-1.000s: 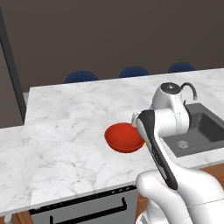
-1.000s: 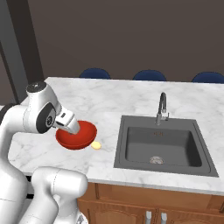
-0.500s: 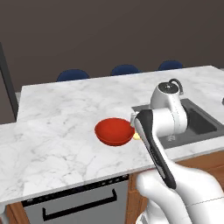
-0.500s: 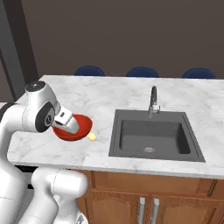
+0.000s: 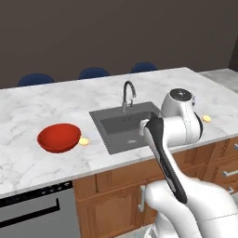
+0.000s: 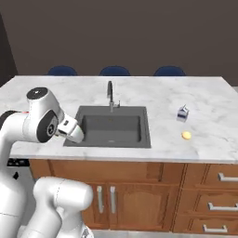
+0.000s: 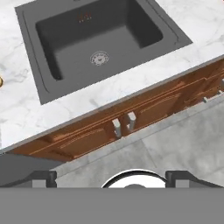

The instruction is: Gather the eggs and milk located in the vicinity of the sink area and place them right next to the bowl.

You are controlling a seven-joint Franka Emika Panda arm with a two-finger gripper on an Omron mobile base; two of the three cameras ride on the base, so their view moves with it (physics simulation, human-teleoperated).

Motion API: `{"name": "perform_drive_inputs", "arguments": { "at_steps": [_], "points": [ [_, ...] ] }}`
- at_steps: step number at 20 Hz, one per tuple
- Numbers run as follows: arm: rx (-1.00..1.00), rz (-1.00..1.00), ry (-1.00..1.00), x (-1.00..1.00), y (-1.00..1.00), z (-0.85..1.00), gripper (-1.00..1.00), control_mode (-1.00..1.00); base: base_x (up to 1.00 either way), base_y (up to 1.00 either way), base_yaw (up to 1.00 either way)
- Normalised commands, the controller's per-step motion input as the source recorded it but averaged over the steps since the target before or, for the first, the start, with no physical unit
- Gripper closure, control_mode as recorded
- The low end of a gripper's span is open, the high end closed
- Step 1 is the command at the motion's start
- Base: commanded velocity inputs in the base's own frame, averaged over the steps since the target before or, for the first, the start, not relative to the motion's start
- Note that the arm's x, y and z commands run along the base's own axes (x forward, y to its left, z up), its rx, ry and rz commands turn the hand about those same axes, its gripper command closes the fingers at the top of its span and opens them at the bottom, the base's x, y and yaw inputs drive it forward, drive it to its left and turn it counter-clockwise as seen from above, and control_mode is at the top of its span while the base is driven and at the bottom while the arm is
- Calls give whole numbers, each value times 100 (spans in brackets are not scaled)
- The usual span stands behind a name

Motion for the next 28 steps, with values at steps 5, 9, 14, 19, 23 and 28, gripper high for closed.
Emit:
{"name": "perform_drive_inputs", "arguments": {
  "at_steps": [5,9,14,19,23,28],
  "points": [
    [0,0,0,0,0,0,-100,100,34,-100,0],
    [0,0,0,0,0,0,-100,100,40,-100,0],
    [0,0,0,0,0,0,-100,100,90,-100,4],
    [0,0,0,0,0,0,-100,100,98,-92,10],
    [0,0,0,0,0,0,-100,100,47,-42,13],
    [0,0,0,5,0,0,-100,-100,0,0,0]
  ]
}}
